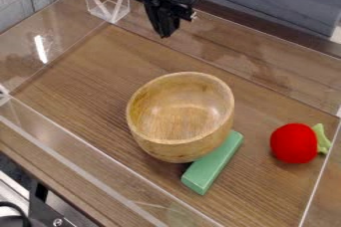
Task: Remove the green block from the brown bowl and put it on the table
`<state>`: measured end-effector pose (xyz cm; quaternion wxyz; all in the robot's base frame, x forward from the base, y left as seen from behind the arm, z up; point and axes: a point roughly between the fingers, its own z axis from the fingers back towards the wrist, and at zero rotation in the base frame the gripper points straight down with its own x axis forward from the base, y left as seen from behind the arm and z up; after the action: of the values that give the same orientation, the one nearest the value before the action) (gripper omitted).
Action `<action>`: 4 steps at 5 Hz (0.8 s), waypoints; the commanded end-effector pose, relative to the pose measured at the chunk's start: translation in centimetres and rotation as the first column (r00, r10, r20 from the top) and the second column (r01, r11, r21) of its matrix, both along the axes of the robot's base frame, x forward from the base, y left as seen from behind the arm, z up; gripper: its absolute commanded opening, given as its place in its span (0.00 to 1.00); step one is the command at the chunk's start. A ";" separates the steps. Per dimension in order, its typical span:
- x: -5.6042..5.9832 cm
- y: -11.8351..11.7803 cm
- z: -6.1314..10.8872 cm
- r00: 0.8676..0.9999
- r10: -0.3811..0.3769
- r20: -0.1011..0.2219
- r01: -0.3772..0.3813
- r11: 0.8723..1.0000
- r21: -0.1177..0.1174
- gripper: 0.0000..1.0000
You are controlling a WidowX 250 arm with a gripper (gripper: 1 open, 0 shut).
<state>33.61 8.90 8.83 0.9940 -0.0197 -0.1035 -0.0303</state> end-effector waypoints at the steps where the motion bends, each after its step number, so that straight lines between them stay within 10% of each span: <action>1: 1.1 1.3 1.5 0.999 0.018 0.051 -0.019 0.999 0.032 1.00; 2: 0.4 1.1 1.5 0.999 -0.009 0.052 0.007 0.999 0.042 1.00; 3: -0.2 0.5 1.2 0.998 -0.034 0.048 0.032 0.999 0.044 0.00; 4: 0.1 0.9 0.7 0.999 -0.024 0.047 0.022 0.999 0.047 0.00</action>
<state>33.06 9.43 7.43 0.9946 -0.0107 -0.0945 -0.0424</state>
